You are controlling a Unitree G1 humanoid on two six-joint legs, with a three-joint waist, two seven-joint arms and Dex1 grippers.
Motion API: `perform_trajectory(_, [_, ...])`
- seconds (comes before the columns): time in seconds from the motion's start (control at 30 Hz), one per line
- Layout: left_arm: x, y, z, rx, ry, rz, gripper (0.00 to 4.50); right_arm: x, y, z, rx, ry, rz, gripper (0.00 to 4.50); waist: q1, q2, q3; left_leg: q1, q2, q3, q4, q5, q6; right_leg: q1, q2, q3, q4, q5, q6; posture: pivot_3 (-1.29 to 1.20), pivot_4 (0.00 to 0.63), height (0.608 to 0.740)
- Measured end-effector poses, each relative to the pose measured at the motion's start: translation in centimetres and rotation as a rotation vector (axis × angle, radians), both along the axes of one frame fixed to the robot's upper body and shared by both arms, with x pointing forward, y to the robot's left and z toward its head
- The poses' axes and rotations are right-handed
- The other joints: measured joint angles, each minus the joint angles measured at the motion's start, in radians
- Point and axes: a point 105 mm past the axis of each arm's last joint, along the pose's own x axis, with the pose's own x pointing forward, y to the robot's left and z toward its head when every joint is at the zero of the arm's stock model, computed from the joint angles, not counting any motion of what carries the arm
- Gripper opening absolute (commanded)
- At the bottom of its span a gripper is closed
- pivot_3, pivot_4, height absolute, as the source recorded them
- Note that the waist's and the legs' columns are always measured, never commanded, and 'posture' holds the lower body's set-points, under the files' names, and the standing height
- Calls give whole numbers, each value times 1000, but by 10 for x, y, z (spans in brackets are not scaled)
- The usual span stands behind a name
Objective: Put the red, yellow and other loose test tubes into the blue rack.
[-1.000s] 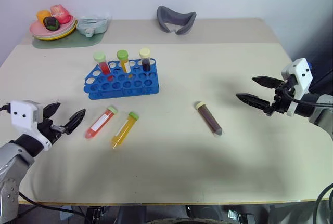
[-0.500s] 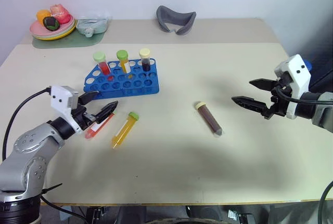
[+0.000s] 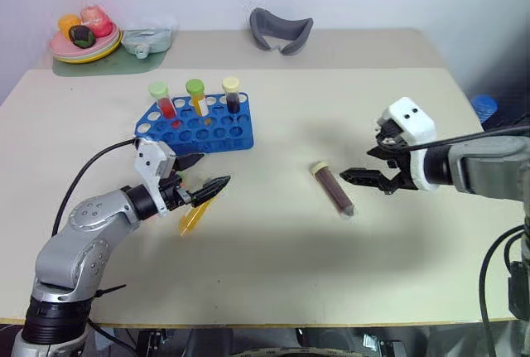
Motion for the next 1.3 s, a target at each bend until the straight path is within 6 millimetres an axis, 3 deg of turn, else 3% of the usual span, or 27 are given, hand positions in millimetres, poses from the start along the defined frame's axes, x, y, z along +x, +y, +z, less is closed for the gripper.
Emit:
perform_trajectory(0.27, [-16, -22, -15, 46, 7, -121, 4427, 13, 28, -37, -105, 135, -59, 4500, 1, 0, 0, -3, 0, 0, 1, 0, 0, -3, 0, 0, 0, 0, 0, 0, 150, 740])
perform_trajectory(0.5, [-25, -22, -28, 72, 23, -119, 4427, 18, 42, -45, -160, 196, -169, 4500, 0, 0, 0, -11, 0, -1, 3, 0, 0, -9, 0, -1, 1, 0, 0, 0, 150, 740])
perform_trajectory(0.73, [-29, -24, -28, 90, -4, -130, 4427, 27, 43, -58, -192, 210, -318, 4500, 0, 0, 0, -12, 0, -1, 2, 0, 0, -11, 0, -1, 2, 0, 0, 0, 150, 740])
perform_trajectory(1.0, [-31, -25, -29, 90, -5, -132, 4427, 31, 44, -63, -230, 234, -341, 4500, 1, 1, -1, -12, 0, -1, 3, 0, 0, -11, 0, -1, 3, 0, 0, 0, 150, 740])
perform_trajectory(1.1, [-30, -25, -29, 90, -6, -131, 4500, 31, 45, -64, -229, 240, -340, 3664, 1, 1, -1, -12, 0, -1, 2, 0, 0, -11, 0, -1, 3, 0, 0, 0, 150, 740])
perform_trajectory(1.27, [-30, -25, -29, 90, -7, -129, 4500, 29, 49, -65, -221, 248, -325, 1210, 1, 1, -1, -12, 0, -1, 3, 0, 0, -11, 0, -1, 3, 0, 0, 0, 150, 740])
perform_trajectory(1.3, [-30, -25, -29, 90, -7, -129, 4500, 29, 49, -65, -221, 248, -323, 1210, 1, 1, -1, -12, 0, -1, 3, 0, 0, -11, 0, -1, 3, 0, 0, 0, 150, 740])
